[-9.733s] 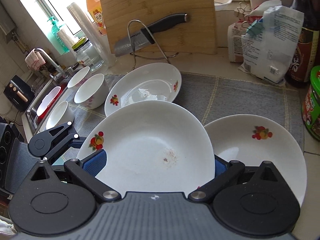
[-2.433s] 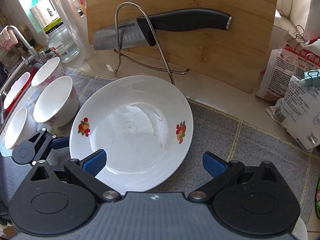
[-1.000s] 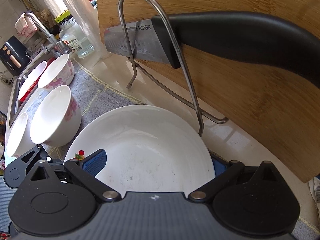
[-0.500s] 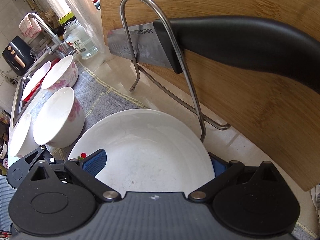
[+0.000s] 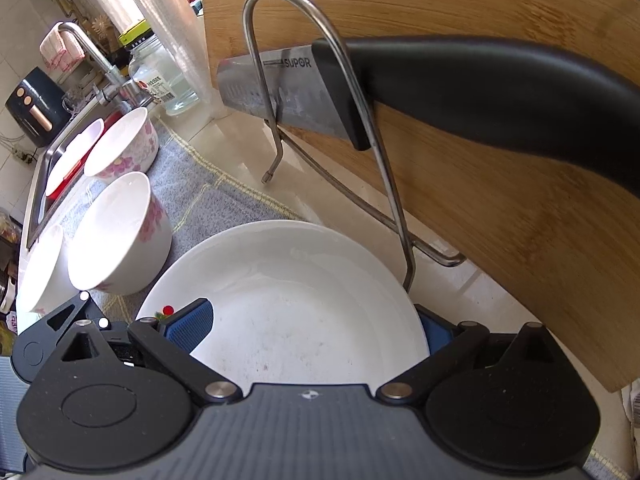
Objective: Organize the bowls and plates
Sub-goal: 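Lift the fruit-print plate off the towel with the right gripper, then carry the held plate toward the stacked plates by the wall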
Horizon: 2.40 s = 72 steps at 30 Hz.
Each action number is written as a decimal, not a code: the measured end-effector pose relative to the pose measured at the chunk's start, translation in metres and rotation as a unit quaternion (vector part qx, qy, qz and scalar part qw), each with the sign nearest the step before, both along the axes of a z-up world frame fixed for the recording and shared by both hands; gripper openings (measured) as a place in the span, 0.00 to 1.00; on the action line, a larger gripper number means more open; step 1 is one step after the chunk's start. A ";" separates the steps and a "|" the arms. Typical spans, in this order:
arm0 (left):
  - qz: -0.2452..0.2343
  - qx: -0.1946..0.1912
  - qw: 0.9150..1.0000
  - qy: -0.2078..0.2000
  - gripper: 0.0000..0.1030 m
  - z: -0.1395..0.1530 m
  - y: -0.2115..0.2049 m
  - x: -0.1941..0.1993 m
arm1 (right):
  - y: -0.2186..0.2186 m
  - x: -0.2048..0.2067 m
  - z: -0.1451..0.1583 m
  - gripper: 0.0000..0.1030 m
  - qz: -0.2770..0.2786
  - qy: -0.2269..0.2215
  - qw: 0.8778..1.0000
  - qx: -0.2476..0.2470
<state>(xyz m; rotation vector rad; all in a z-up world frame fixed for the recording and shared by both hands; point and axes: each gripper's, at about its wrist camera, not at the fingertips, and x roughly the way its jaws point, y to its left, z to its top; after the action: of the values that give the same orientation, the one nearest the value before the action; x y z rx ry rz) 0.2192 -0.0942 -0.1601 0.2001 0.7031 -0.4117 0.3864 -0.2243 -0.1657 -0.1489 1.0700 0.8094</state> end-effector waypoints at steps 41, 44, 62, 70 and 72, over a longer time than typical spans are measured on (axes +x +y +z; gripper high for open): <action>-0.006 0.016 1.000 -0.010 1.00 0.001 0.000 -0.006 | 0.002 -0.004 -0.001 1.00 0.008 0.000 1.000 -0.006; -0.006 0.020 1.000 -0.010 1.00 0.002 -0.001 -0.007 | 0.001 -0.007 -0.001 1.00 0.010 0.004 1.000 -0.010; -0.003 0.019 1.000 -0.023 1.00 0.002 0.000 -0.013 | -0.005 -0.004 -0.001 1.00 0.002 0.008 1.000 0.012; 0.000 0.020 0.999 -0.026 1.00 0.006 0.000 -0.017 | -0.007 -0.015 0.003 1.00 0.004 0.014 1.000 0.010; -0.005 0.019 0.999 -0.028 1.00 0.007 -0.001 -0.019 | -0.009 -0.019 0.003 1.00 0.001 0.016 1.000 0.010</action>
<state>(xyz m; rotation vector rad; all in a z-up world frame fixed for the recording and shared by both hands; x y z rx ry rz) 0.2003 -0.0950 -0.1527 0.2494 0.6562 -0.4005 0.3675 -0.2335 -0.1627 -0.1214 1.0918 0.8260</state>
